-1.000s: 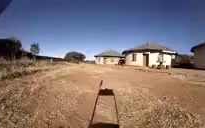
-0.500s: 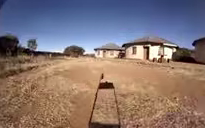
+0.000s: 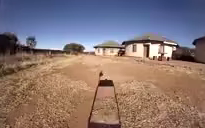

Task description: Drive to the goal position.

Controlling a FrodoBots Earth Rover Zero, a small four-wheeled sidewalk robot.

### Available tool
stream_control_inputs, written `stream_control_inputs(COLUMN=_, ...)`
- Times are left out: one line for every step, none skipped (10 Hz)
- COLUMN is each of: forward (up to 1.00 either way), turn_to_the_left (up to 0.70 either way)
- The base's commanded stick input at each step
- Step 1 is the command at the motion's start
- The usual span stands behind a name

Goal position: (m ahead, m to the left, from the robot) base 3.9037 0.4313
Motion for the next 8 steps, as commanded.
stream_control_inputs(forward=0.50, turn_to_the_left=0.00)
stream_control_inputs(forward=0.50, turn_to_the_left=0.00)
stream_control_inputs(forward=0.50, turn_to_the_left=0.00)
stream_control_inputs(forward=0.50, turn_to_the_left=0.00)
stream_control_inputs(forward=0.50, turn_to_the_left=0.00)
stream_control_inputs(forward=0.50, turn_to_the_left=0.00)
stream_control_inputs(forward=0.50, turn_to_the_left=0.00)
stream_control_inputs(forward=0.50, turn_to_the_left=0.00)
